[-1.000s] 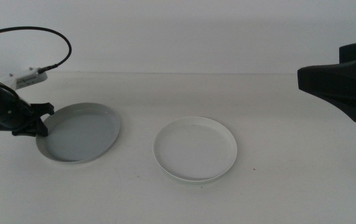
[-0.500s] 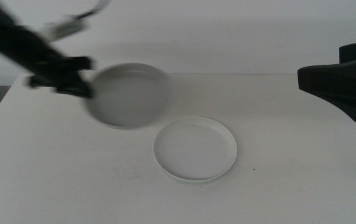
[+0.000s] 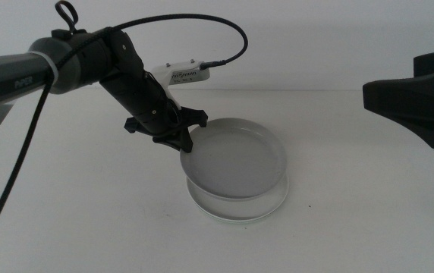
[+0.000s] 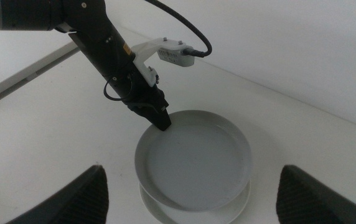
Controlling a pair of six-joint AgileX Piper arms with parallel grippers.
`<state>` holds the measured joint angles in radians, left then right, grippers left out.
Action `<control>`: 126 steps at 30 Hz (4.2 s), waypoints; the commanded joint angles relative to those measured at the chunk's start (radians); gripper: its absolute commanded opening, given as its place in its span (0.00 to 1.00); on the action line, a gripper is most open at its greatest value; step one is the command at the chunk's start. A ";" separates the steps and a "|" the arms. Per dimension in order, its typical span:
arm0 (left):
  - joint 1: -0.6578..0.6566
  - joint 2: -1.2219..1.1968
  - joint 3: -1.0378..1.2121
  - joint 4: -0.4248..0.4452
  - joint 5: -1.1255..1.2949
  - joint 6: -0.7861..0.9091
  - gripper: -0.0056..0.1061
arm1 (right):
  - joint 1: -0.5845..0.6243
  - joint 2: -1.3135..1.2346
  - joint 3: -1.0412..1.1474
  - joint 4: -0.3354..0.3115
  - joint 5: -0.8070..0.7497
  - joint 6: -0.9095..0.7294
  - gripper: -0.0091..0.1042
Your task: Stack the three bowls on top of each other.
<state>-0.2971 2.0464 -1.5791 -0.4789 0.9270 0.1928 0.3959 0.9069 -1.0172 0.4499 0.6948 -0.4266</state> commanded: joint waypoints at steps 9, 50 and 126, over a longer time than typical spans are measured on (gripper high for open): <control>-0.002 0.025 -0.004 -0.003 -0.016 -0.011 0.03 | -0.007 -0.004 0.001 0.002 -0.009 0.000 0.78; 0.322 -0.797 0.421 0.097 -0.139 -0.035 0.89 | -0.007 -0.004 0.001 0.002 -0.009 0.008 0.78; 0.198 -1.733 1.251 0.193 -0.763 0.211 0.89 | -0.235 -0.403 0.601 -0.334 -0.534 0.502 0.78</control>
<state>-0.1137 0.3660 -0.3797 -0.3102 0.1578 0.4064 0.1883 0.5706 -0.5011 0.1144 0.2032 0.0783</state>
